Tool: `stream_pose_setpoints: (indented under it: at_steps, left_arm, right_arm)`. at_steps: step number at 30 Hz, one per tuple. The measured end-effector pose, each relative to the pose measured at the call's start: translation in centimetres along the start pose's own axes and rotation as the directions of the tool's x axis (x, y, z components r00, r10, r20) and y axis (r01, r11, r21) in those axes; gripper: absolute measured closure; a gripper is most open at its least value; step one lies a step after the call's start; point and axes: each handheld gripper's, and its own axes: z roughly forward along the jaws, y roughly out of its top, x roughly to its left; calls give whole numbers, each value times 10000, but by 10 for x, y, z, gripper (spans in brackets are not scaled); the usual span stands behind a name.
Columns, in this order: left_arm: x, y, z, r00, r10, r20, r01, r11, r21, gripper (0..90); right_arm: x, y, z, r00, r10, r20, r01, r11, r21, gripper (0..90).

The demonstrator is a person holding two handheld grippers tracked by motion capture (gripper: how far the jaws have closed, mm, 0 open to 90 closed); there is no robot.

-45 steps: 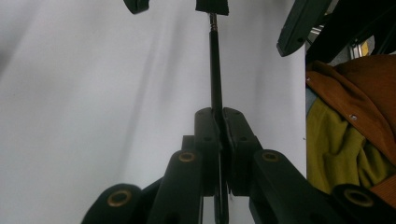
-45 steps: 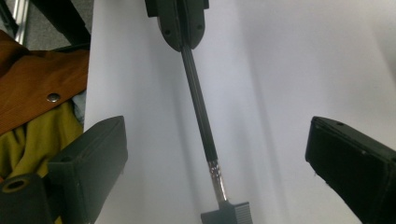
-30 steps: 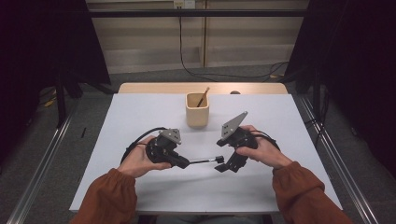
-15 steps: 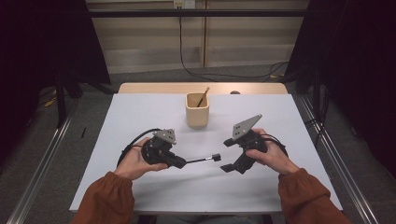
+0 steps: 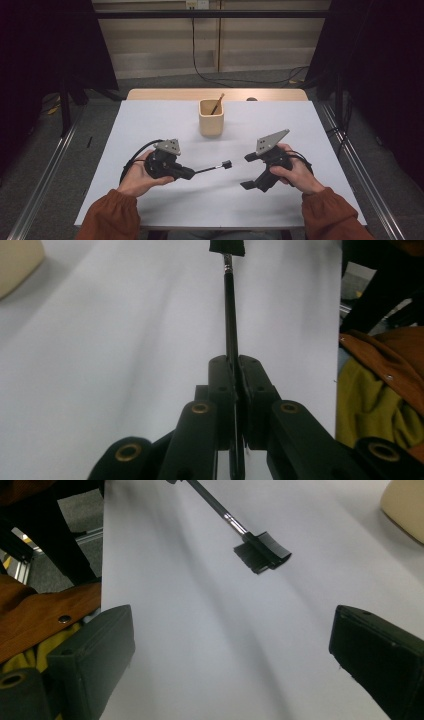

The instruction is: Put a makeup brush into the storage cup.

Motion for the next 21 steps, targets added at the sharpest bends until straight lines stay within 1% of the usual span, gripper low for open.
stream_pose_setpoints:
  at_steps: [1, 6, 7, 8, 9, 11, 12, 13, 16, 18, 19, 20, 21]
  left_arm:
    - [0, -1, 0, 10000, -72, 59, 72, 10000, -53, 855]
    - [-2, -2, -1, 10000, -42, -52, 40, 9997, -236, 855]
    - [-3, -2, -1, 10000, -80, -13, 80, 9995, -300, 856]
    - [-3, -3, -2, 9999, -110, -74, 107, 9993, -370, 855]
    - [-4, -3, -3, 9999, -117, -73, 114, 9992, -385, 855]
    - [-5, -4, -4, 9998, -197, -89, 192, 9981, -590, 855]
    - [-5, -5, -5, 9998, -157, -99, 151, 9982, -588, 856]
    - [-6, -6, -5, 9996, -208, -191, 194, 9975, -675, 855]
    - [-7, -10, -7, 9993, -281, -228, 261, 9962, -835, 856]
    - [-6, -14, -8, 9984, -383, -406, 343, 9949, -947, 856]
    - [-6, -15, -9, 9985, -445, -317, 411, 9941, -1007, 856]
    - [-6, -16, -10, 9980, -484, -410, 436, 9929, -1109, 856]
    - [-6, -17, -11, 9980, -488, -393, 441, 9926, -1130, 856]
  right_arm:
    - [1, -2, 0, 10000, 27, 1, -27, 10000, -78, 39]
    - [2, -14, -2, 9992, 317, 262, -300, 9977, -611, 40]
    - [2, -15, -2, 9992, 339, 227, -323, 9972, -668, 40]
    - [2, -16, -3, 9990, 397, 180, -382, 9964, -753, 40]
    - [2, -17, -4, 9989, 433, 195, -415, 9954, -862, 40]
    - [3, -18, -6, 9989, 404, 258, -375, 9940, -1026, 40]
    - [4, -18, -7, 9986, 435, 288, -398, 9921, -1187, 40]
    - [4, -18, -7, 9987, 424, 300, -383, 9913, -1260, 40]
    - [6, -19, -7, 9984, 444, 361, -387, 9884, -1472, 40]
    - [7, -19, -7, 9978, 530, 409, -452, 9839, -1727, 40]
    - [7, -19, -6, 9976, 555, 415, -471, 9823, -1811, 40]
    - [8, -20, -6, 9977, 546, 397, -461, 9809, -1890, 39]
    - [8, -20, -6, 9975, 599, 382, -512, 9790, -1976, 36]
